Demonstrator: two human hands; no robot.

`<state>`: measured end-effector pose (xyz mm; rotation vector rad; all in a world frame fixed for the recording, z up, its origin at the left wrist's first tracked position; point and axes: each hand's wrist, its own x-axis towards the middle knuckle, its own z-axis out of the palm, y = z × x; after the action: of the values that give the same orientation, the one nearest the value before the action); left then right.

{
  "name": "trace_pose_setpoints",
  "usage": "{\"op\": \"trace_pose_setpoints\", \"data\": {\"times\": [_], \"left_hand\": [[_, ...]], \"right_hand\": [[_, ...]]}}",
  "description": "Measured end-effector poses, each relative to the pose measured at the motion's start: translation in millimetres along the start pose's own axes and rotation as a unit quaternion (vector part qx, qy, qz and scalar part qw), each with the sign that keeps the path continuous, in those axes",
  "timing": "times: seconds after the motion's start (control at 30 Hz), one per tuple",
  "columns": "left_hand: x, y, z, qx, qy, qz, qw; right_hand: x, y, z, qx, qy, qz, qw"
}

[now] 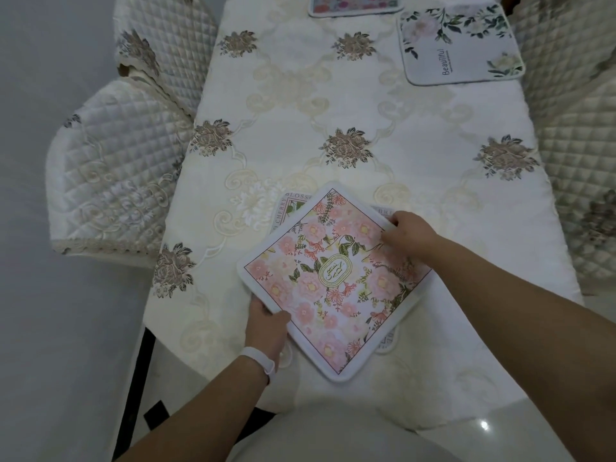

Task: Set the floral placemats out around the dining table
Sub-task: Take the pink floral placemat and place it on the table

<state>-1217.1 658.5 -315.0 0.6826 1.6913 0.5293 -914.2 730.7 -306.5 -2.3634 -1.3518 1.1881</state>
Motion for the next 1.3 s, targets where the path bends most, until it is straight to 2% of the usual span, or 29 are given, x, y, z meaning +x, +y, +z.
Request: {"op": "trace_pose_setpoints", "data": {"times": [0.13,0.53,0.87,1.3], "left_hand": [[-4.9,-1.2,-4.9,0.016,-0.004,0.002,1.0],[-10.3,23.3,-31.5,0.005,0.001,0.033,0.999],[-20.2,41.7,-70.2,0.015,-0.078,0.066,0.995],[-12.1,18.4,-123.2,0.06,-0.186,0.105,0.975]], "right_hand": [[-15.9,10.0,7.9,0.027,-0.002,0.004,1.0],[-69.7,10.5,25.6,0.112,0.058,0.036,0.991],[-135.6,-7.6,35.8,0.143,0.131,0.07,0.979],[-237.3,-20.9,97.2,0.194,0.223,0.146,0.944]]}}
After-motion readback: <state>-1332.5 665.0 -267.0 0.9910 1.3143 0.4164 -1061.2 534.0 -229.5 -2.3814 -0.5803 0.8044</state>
